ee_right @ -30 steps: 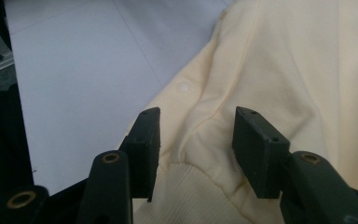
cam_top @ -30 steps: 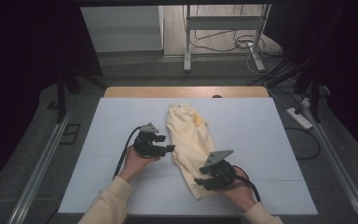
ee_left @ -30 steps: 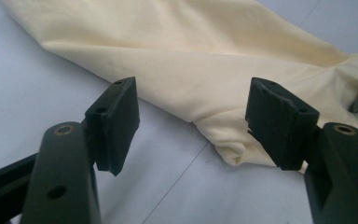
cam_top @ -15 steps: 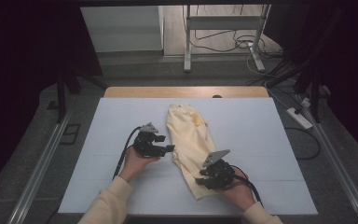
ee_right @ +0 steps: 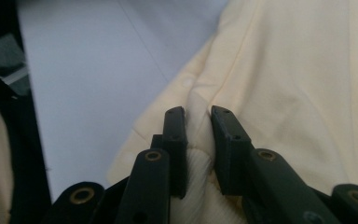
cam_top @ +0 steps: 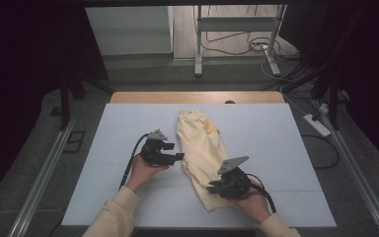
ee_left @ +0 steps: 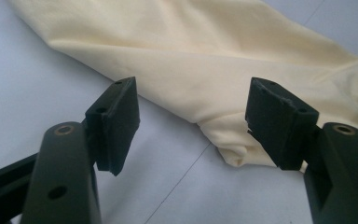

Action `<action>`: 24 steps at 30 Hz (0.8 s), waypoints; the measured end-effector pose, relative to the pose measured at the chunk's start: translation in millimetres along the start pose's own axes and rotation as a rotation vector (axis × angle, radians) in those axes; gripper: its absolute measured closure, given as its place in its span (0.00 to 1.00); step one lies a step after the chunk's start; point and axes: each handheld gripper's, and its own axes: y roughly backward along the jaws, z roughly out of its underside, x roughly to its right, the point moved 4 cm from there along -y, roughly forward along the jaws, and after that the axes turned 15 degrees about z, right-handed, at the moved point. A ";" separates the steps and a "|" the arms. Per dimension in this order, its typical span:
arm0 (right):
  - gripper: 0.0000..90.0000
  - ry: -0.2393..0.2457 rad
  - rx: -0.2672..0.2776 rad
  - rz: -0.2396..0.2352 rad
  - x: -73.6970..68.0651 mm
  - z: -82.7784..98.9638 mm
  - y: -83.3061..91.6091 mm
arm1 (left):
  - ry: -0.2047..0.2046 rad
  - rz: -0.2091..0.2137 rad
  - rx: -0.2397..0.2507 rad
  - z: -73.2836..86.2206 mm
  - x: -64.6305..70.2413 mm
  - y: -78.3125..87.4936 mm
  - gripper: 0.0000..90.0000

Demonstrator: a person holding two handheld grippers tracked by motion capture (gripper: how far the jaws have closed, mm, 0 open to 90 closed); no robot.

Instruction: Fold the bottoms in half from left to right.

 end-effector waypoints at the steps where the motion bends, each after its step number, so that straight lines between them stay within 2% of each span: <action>1: 0.84 0.001 0.012 -0.009 -2.5 -1.5 0.9 | -0.002 0.000 0.000 -0.1 0.1 0.1 0.38; 3: 0.84 0.020 0.026 -0.014 -8.4 -4.3 1.9 | -0.003 0.000 0.001 -0.3 0.5 0.2 0.38; 7: 0.83 0.051 0.015 -0.012 -15.6 -4.1 -2.6 | -0.005 0.000 0.003 -0.4 0.9 0.2 0.38; 13: 0.79 0.052 0.010 -0.024 -16.5 -1.6 -6.0 | -0.005 -0.002 0.004 -0.7 0.8 1.1 0.38; 17: 0.70 0.066 0.025 -0.011 -16.1 -2.0 -4.9 | -0.008 -0.003 0.008 -1.0 1.0 1.7 0.38; 20: 0.60 0.043 0.052 -0.010 -12.9 -4.6 -0.5 | -0.008 -0.003 0.010 -1.0 0.7 2.0 0.38; 24: 0.54 -0.011 0.109 0.015 -0.2 -9.9 11.9 | -0.007 -0.003 0.008 -0.8 0.5 2.0 0.38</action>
